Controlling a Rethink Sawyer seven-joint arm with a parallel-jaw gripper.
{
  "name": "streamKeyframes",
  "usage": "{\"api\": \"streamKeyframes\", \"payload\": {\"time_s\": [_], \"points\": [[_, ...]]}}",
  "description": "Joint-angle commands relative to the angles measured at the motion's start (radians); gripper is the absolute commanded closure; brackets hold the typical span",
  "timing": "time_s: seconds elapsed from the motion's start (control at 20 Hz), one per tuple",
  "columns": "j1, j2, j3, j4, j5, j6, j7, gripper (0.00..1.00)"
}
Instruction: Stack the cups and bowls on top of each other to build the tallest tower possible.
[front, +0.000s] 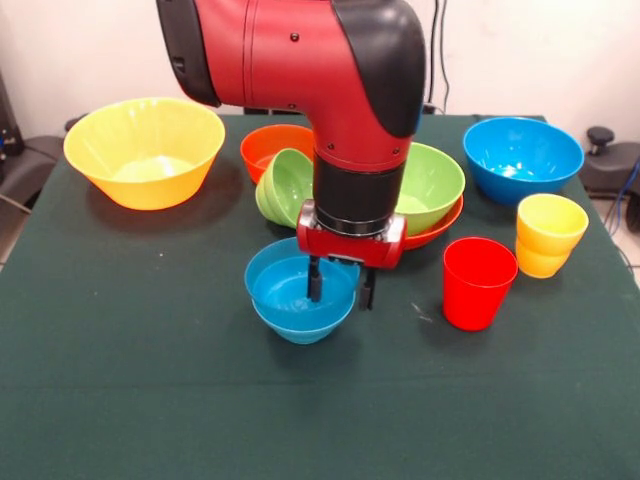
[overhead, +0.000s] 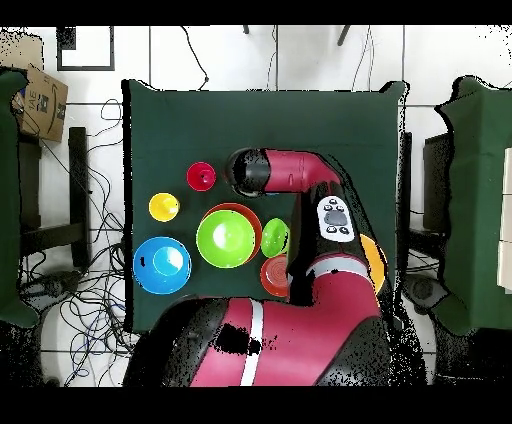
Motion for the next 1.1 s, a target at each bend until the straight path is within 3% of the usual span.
{"api": "streamKeyframes", "payload": {"time_s": [0.05,1.1], "points": [[-0.005,-0.026,0.026,0.079,-0.02,-0.014,0.049,0.0],[-0.001,-0.082,0.054,0.112,0.006,-0.011,0.054,0.0]]}}
